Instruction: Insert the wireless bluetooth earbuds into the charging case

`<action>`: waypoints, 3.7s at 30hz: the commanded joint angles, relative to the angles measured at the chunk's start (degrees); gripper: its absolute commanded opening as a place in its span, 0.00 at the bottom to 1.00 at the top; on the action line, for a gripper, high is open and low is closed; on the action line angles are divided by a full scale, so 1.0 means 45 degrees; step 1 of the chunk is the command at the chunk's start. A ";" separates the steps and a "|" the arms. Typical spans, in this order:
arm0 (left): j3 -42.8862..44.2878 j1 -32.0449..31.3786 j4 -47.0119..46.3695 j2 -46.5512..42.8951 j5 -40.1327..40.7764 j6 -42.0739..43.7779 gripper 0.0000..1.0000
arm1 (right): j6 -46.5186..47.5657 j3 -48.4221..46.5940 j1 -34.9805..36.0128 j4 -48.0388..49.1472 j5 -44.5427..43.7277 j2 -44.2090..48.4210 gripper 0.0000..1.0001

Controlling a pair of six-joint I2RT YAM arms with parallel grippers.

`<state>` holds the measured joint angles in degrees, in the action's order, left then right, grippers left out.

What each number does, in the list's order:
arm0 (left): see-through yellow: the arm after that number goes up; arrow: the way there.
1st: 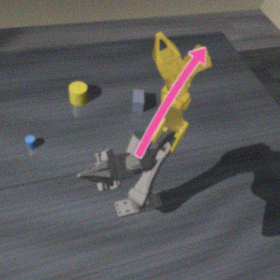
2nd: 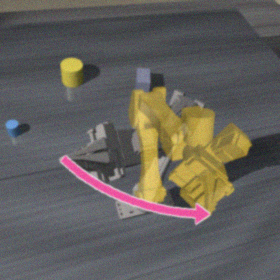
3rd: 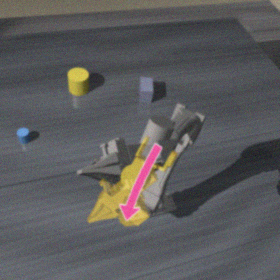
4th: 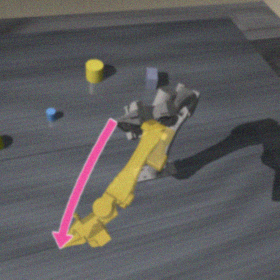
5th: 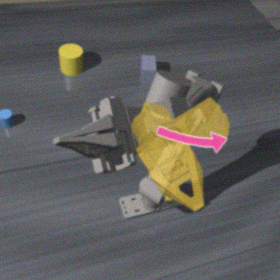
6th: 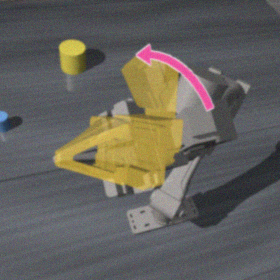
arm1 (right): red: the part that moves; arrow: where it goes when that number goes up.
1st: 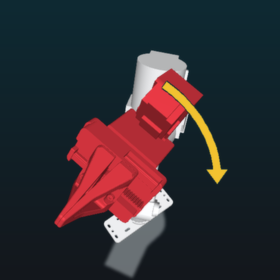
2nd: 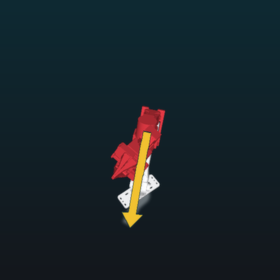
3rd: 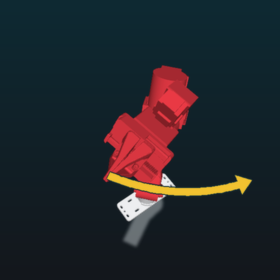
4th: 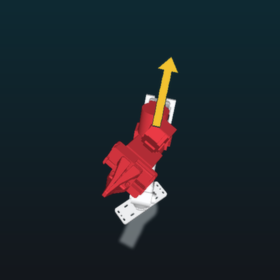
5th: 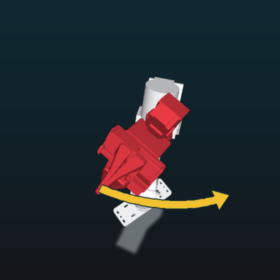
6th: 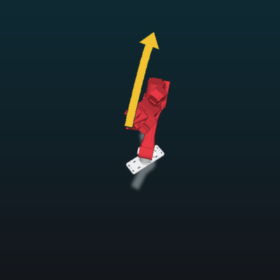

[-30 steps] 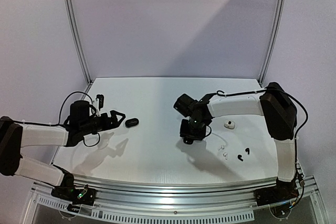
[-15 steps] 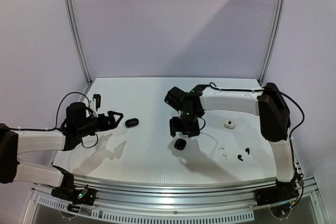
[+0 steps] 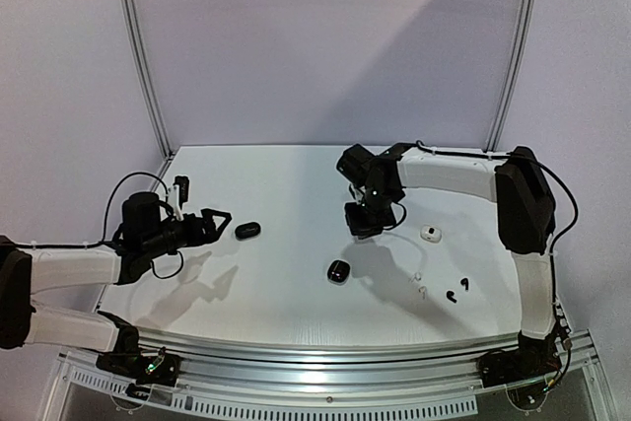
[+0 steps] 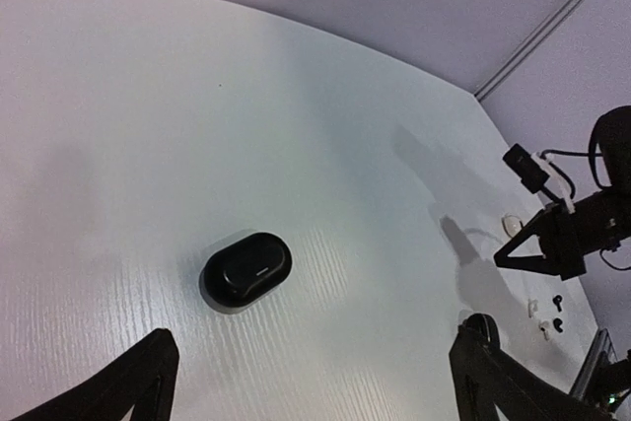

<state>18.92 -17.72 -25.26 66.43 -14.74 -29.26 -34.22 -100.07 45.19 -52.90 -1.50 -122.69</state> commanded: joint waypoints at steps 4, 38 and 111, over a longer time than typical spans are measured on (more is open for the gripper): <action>0.0090 0.0070 -0.0281 -0.0253 -0.0630 0.0603 0.97 | 0.0017 0.1261 0.0373 0.1844 0.1583 -0.0479 0.00; -0.0082 0.0073 -0.0347 -0.0212 -0.0743 0.0697 0.97 | 0.1337 0.3343 0.2100 0.1142 0.1456 0.2238 0.29; 0.4793 -0.1096 -0.1577 -0.0739 -0.8134 -0.0040 0.79 | 1.9578 0.0482 0.4713 1.1053 -0.3203 0.3580 0.31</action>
<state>38.89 -20.73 -32.67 63.33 -50.65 -27.99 48.99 -95.42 65.67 -2.24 -13.15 -104.49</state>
